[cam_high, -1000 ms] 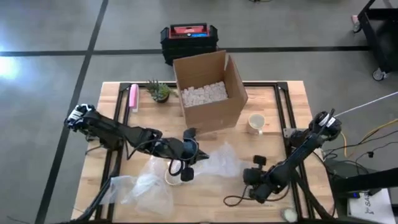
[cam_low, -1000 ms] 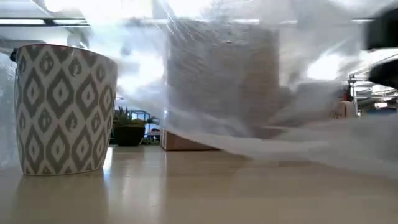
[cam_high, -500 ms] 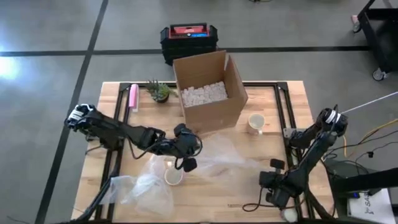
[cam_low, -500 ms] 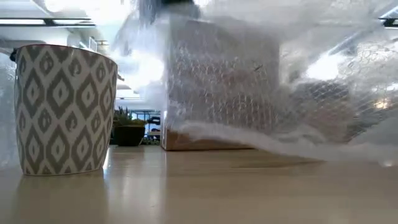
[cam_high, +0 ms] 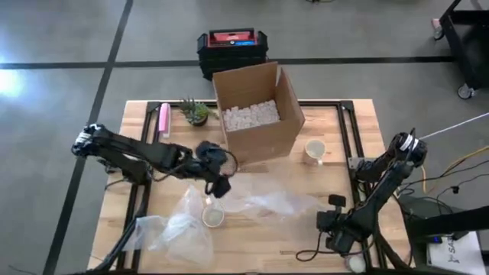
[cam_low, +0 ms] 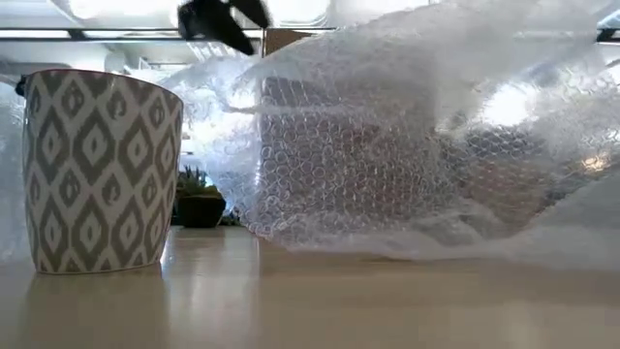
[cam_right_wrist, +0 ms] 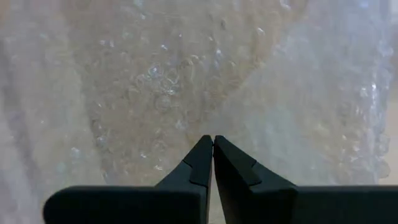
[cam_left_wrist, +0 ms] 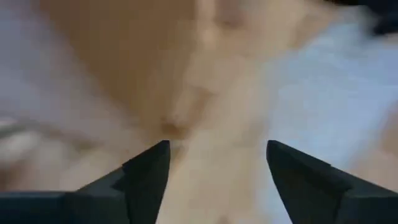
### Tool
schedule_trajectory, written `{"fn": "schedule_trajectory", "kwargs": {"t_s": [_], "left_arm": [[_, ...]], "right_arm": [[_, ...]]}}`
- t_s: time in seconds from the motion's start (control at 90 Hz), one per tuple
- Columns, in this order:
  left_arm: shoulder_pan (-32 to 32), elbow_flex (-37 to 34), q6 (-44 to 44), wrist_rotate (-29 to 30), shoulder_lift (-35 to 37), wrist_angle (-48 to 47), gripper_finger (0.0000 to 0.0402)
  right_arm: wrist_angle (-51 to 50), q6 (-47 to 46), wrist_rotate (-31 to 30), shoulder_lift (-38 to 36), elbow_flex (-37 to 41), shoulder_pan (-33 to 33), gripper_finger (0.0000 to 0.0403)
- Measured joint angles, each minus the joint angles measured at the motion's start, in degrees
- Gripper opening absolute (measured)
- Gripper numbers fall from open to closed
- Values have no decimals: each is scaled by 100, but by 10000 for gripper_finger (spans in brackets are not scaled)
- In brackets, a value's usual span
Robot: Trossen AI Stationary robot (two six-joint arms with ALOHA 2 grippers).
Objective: Wrap mug
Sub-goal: Prepare the bubble wrap
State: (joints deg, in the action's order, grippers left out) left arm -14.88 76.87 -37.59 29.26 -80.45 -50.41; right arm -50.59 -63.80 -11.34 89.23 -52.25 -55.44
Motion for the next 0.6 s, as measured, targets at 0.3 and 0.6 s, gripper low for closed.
{"fn": "schedule_trajectory", "kwargs": {"t_s": [0.3, 0.6], "left_arm": [[-137, -1311, 1321, -2265, -600, 4873, 243], [52, -1164, 1485, -2452, -2058, 5246, 184]], "right_arm": [[382, 156, -967, 71, -3, 147, 0], [534, 36, -966, 109, 13, 182, 0]]}}
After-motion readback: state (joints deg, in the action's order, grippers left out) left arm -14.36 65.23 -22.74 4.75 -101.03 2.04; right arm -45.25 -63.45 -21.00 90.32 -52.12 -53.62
